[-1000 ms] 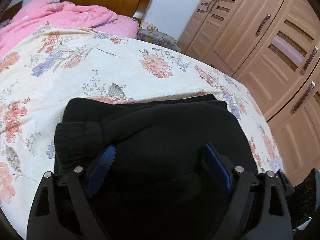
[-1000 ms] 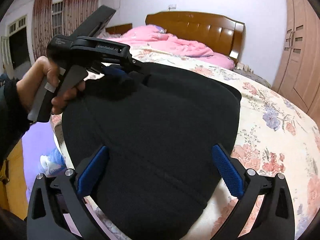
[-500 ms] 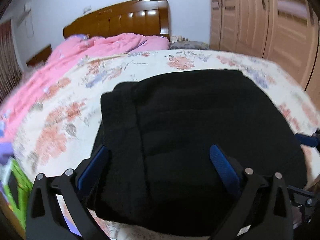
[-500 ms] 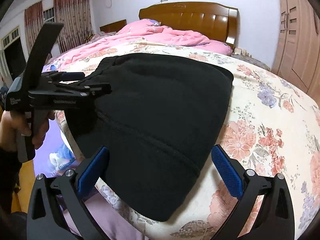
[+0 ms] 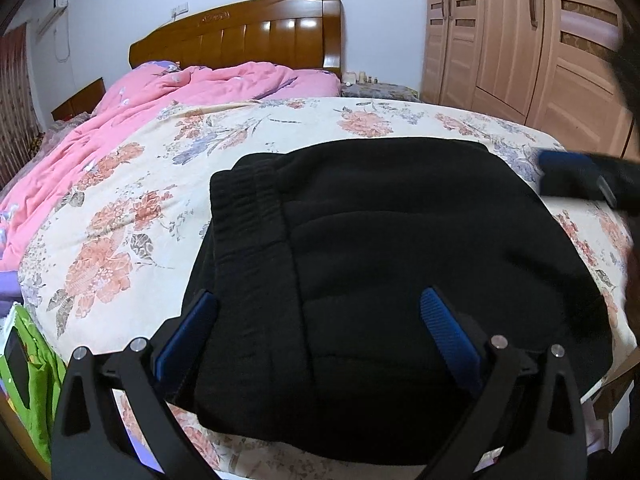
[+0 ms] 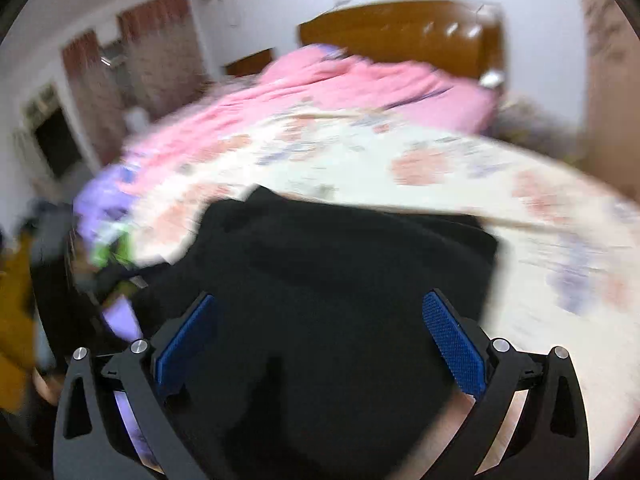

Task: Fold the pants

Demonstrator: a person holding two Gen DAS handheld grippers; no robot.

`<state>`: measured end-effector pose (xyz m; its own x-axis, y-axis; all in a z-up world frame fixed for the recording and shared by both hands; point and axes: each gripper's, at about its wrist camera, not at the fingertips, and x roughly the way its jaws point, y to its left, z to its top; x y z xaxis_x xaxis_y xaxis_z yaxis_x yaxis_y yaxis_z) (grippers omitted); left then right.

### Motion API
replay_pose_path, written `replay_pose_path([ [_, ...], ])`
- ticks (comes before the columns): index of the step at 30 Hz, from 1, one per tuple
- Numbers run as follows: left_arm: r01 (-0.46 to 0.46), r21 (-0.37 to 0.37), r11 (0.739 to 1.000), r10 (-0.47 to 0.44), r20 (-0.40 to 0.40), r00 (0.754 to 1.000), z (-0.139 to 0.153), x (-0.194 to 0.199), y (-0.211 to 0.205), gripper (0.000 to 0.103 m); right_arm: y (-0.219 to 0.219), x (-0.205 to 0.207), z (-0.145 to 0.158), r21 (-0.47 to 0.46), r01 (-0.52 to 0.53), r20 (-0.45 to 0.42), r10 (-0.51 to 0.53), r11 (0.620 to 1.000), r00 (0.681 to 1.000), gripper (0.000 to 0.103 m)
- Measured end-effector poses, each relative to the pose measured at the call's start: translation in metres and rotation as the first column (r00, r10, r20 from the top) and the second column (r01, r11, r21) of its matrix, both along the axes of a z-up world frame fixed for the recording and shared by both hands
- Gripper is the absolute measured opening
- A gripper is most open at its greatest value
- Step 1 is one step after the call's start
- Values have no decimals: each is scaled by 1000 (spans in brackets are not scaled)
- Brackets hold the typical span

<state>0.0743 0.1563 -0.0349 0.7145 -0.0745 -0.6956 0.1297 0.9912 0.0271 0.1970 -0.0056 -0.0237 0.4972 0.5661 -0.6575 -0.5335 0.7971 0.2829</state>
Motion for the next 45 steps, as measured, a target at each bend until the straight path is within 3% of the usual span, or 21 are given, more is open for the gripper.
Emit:
replay_pose_path([
  [2,-1,1,1000,1,-6,1000,0,0,0,102,8,30,-13,26,-39,-104,41,999,994,99],
  [3,-1,1,1000,1,-7,1000,0,0,0,102,10,47,-24,-27,-14,-128,11,1000,992,99],
  [5,3,-1,1000,-3,-8,1000,0,1,0,102,8,57,-30,-51,9,-127,-16,999,992,98],
  [7,6,-9,1000,-7,-10,1000,-1,1,1,102,-7,58,-20,-68,115,-83,-121,991,989,98],
  [9,8,-3,1000,-8,-11,1000,0,0,1,102,-23,42,-4,-36,205,-20,-205,978,978,99],
  [13,-7,35,999,8,-11,1000,7,-4,-3,102,-35,-6,16,10,197,65,-197,980,978,99],
  [15,-24,44,999,23,21,1000,20,-13,-4,101,-34,-32,15,-27,185,100,-182,982,978,99],
  [19,15,-14,1000,-14,63,998,46,-28,-4,101,-30,-90,-4,-131,201,165,-178,971,970,99],
  [21,-13,0,1000,12,111,994,58,-42,-3,101,-37,-116,-10,-142,250,188,-222,958,957,99],
  [26,-90,8,996,84,295,952,77,-98,-3,101,-50,-168,-9,-100,349,245,-316,932,916,99],
  [28,-165,2,986,155,326,932,79,-120,-5,102,-50,-184,-7,-83,392,281,-356,916,891,99],
  [30,-250,2,968,235,335,912,78,-133,-9,102,-47,-198,-6,-68,410,314,-371,909,874,99],
  [34,-254,7,967,237,334,912,67,-142,-22,102,-34,-214,-9,-107,429,378,-362,897,852,99],
  [37,-245,-10,969,236,305,923,61,-142,-29,102,-33,-219,-8,-116,438,412,-358,892,838,99],
  [45,-215,0,977,208,267,941,47,-139,-39,102,-37,-218,-14,-101,436,385,-369,894,846,99],
])
